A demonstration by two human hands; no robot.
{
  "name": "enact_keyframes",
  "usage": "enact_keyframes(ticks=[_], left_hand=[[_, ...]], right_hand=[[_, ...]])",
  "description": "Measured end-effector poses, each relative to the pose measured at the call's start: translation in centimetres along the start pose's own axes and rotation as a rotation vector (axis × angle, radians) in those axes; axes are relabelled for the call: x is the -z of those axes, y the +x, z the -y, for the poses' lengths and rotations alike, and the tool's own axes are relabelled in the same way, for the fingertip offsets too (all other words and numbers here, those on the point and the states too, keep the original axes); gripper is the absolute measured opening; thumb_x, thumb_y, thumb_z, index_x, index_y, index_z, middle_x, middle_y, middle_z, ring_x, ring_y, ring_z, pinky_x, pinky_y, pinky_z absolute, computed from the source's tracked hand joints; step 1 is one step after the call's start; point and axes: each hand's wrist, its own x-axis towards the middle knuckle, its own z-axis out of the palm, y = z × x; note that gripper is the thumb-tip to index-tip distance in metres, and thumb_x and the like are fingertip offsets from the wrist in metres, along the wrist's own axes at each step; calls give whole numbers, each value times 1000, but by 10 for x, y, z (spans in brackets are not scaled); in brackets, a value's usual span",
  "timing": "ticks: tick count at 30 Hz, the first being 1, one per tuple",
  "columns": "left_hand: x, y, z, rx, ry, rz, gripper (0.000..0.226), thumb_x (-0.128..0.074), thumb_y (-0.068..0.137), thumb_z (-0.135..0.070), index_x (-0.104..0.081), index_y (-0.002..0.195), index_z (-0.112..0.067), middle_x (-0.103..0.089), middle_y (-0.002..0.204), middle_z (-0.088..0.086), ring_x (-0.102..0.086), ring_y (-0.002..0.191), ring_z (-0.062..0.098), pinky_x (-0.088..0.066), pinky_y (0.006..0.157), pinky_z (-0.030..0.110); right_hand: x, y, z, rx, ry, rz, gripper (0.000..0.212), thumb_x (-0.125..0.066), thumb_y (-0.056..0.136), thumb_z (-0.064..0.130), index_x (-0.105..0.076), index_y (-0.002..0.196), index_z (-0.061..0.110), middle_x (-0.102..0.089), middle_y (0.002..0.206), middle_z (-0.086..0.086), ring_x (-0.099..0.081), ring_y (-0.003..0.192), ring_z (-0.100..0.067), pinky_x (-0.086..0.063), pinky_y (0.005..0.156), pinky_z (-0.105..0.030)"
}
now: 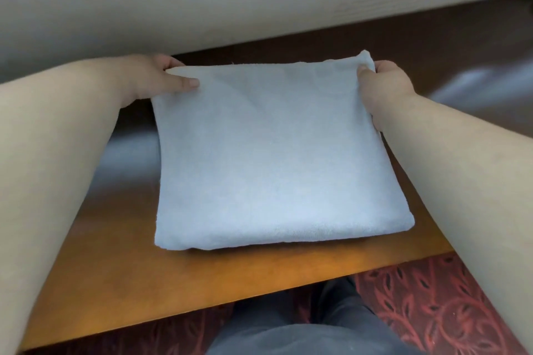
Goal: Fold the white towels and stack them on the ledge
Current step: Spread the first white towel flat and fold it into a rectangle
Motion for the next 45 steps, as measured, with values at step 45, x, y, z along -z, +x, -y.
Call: enact_keyframes(ticks=[45], left_hand=[[-164, -185, 111, 291, -314, -379, 39, -53, 88, -58, -60, 89, -19, -67, 82, 10, -61, 68, 26, -49, 64, 33]], right_hand=[[47, -176, -156, -118, 112, 21, 11, -58, 97, 31, -66, 101, 25, -67, 99, 1, -60, 82, -19, -49, 75, -34]])
